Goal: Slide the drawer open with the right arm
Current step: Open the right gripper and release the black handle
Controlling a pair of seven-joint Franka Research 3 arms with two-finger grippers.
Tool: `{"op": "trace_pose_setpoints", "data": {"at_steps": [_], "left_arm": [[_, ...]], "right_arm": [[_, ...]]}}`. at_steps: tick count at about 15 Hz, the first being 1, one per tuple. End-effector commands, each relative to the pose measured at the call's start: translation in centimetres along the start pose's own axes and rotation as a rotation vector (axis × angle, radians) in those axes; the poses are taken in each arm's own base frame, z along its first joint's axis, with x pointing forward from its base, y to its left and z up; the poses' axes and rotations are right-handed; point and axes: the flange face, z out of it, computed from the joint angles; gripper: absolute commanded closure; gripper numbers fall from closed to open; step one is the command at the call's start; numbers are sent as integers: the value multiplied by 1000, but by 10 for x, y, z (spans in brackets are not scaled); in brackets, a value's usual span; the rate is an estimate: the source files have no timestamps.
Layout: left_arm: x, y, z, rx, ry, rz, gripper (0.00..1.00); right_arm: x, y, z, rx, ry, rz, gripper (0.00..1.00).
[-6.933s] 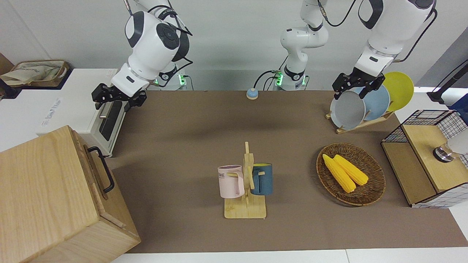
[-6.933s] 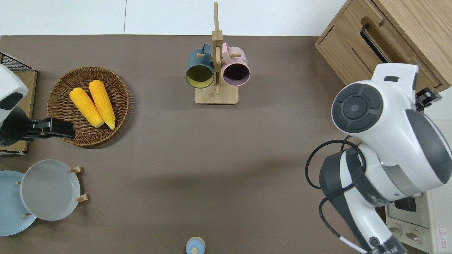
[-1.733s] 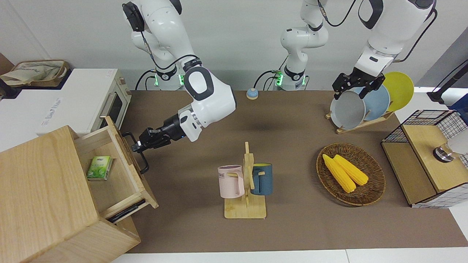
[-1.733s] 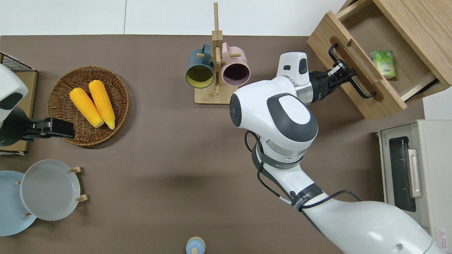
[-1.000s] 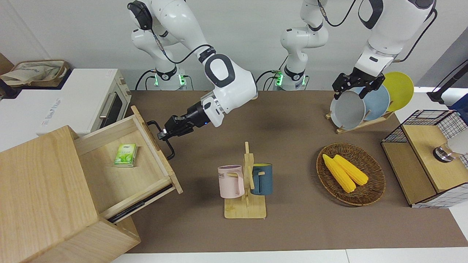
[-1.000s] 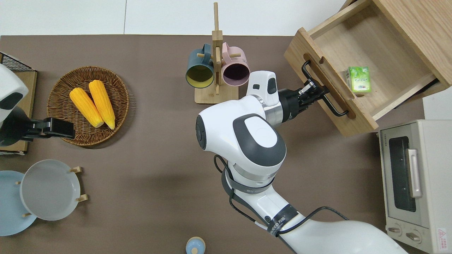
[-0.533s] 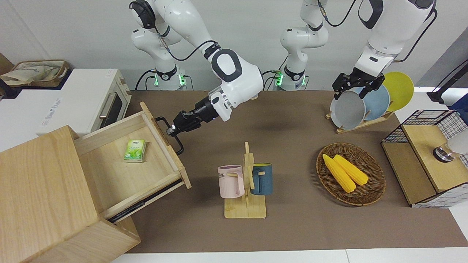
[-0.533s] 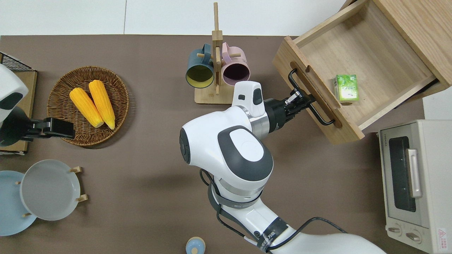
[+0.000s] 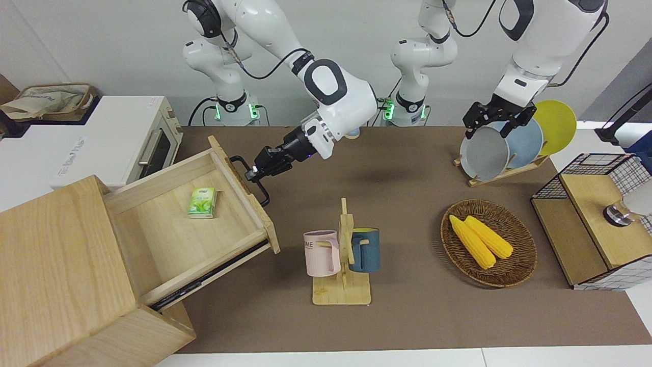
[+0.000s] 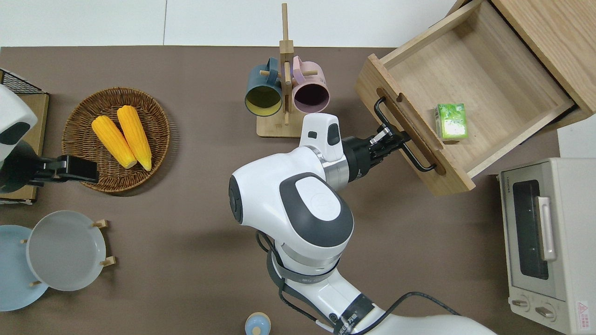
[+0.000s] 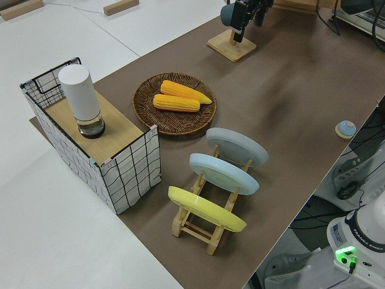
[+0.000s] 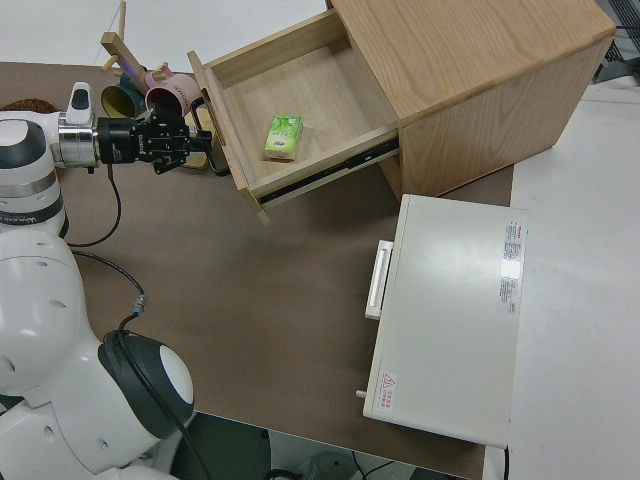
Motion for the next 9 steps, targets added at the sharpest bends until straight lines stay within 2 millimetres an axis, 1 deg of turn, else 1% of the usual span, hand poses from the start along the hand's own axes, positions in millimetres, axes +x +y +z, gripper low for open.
{"op": "trace_pose_setpoints", "data": {"at_steps": [1, 2, 3, 4, 5, 6, 7, 8, 9], "left_arm": [[-4, 0, -2, 12, -6, 8, 2], [-4, -1, -2, 12, -7, 7, 5], [-4, -1, -2, 12, -6, 7, 2], [-4, -1, -2, 12, -6, 7, 2], [-4, -1, -2, 12, -6, 8, 2], [-4, -1, -2, 12, -7, 7, 5], [-4, -1, -2, 12, -6, 7, 2], [-4, -1, -2, 12, -7, 7, 5], [-4, -1, -2, 12, -7, 7, 2]], "right_arm": [[-12, 16, -18, -5, 9, 11, 919], [-12, 16, -18, -6, 8, 11, 917], [-12, 15, -20, 3, 9, 8, 772], [-11, 15, -17, 6, 7, 10, 588], [-11, 16, -16, 6, 11, 16, 327], [-10, 16, -15, 6, 11, 29, 134], [-10, 17, -12, 5, 6, 30, 64], [-10, 17, -11, 7, 3, 39, 22], [-10, 17, -10, 12, 2, 68, 19]]}}
